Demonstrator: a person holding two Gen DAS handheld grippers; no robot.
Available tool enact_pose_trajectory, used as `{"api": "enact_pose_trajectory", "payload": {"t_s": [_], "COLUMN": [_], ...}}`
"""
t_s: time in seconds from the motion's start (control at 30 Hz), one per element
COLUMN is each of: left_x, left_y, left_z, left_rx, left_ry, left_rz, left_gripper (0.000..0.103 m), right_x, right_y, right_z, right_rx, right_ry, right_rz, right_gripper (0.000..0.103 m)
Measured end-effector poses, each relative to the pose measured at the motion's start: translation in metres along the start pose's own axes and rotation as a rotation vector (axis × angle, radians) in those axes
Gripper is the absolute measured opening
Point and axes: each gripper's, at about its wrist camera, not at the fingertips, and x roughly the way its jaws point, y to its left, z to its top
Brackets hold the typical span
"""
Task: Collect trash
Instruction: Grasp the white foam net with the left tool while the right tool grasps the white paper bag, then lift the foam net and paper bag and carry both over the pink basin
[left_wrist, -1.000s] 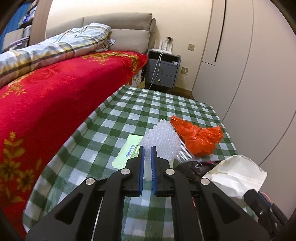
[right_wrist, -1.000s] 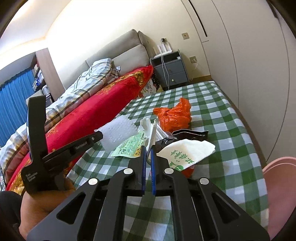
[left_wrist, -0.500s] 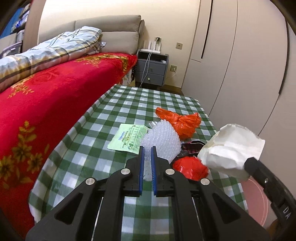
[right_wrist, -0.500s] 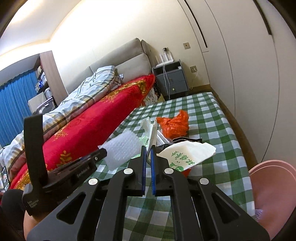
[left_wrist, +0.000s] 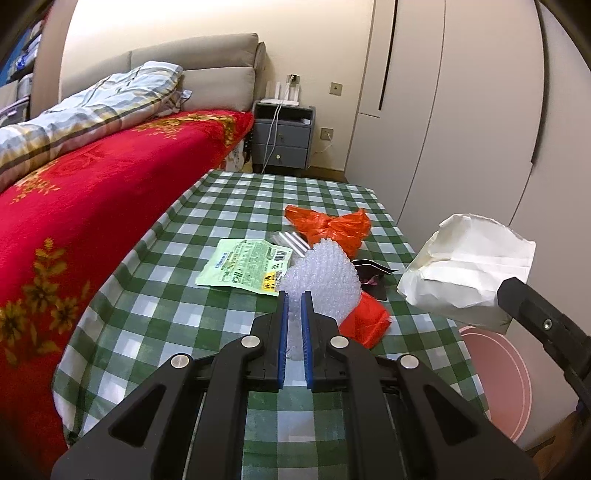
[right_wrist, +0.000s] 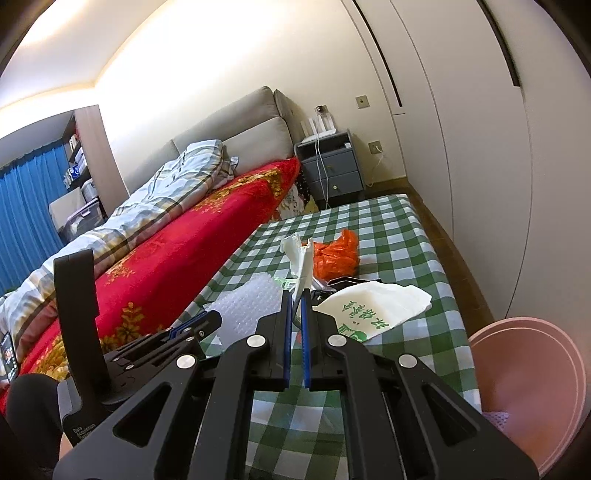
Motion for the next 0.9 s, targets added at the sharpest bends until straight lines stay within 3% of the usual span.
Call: {"api": "enact_pose_trajectory", "payload": {"t_s": [0.9], "left_x": [-0.001], "left_y": [-0.031], "left_z": [-0.006], "left_rx": [0.050], "left_ry": [-0.016], "left_rz": [-0.080], "left_gripper": [0.007], "right_x": [-0.025], "right_y": [-0.022], "right_z": [0.000], "right_rx": [0.015], "right_ry": [-0.014], "right_rz": [-0.120], "right_gripper": [0.005]}}
